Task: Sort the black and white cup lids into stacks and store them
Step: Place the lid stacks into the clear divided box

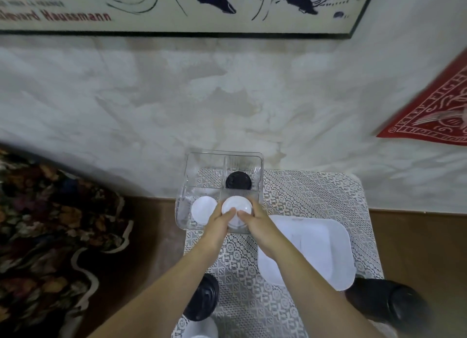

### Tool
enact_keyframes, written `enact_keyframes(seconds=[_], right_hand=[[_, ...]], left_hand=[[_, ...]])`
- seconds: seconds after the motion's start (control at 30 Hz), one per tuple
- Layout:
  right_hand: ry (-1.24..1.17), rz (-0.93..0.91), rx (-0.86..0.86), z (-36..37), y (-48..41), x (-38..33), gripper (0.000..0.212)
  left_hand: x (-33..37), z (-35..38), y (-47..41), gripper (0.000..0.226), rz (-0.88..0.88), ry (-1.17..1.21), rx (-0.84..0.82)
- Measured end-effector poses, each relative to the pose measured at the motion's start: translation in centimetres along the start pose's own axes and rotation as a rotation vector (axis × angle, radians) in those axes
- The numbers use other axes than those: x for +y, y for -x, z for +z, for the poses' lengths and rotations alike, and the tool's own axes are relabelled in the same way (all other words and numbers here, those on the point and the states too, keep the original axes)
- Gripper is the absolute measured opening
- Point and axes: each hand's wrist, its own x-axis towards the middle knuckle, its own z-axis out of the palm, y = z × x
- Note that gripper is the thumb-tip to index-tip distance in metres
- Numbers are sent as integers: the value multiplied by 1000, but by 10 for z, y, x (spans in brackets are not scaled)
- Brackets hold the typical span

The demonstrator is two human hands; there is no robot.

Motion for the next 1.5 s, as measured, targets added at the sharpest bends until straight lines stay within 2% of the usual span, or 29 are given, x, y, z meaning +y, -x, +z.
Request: enact_keyframes(seconds=[0.1, 0.2, 0.3, 0.43, 0.67, 0.87, 1.13, 1.33, 1.43, 1.5], right_hand=[[-14, -13, 40, 3, 2, 4, 51], [-21, -29, 88, 9, 2, 8, 44], [-35, -41, 131, 15, -1, 12, 34], [-38, -65, 182, 16, -4, 19, 36], [3, -31, 234, 28, -9, 23, 51], [-26, -3, 257, 28, -18, 16, 58], [-60, 31, 249, 30, -17, 17, 52], [-85, 71, 223, 28, -20, 13, 49], [-56, 86, 213, 27, -20, 16, 49], [-57, 96, 204, 28, -19, 18, 49]], left_hand=[[-6, 0, -5, 61, -16, 37, 13], [-11, 0, -11, 78, -10, 55, -14], [-6, -3, -8, 81, -10, 39, -46], [-10, -8, -12, 84, -4, -34, -66], [-2, 3, -6, 62, 19, -143, -15], [-8, 7, -15, 48, 120, -217, 75], [-10, 10, -8, 50, 87, -249, 138], [-9, 10, 3, 39, 110, -324, 160], [-7, 7, 8, 18, 163, -409, 185], [-6, 4, 12, 21, 172, -454, 198]])
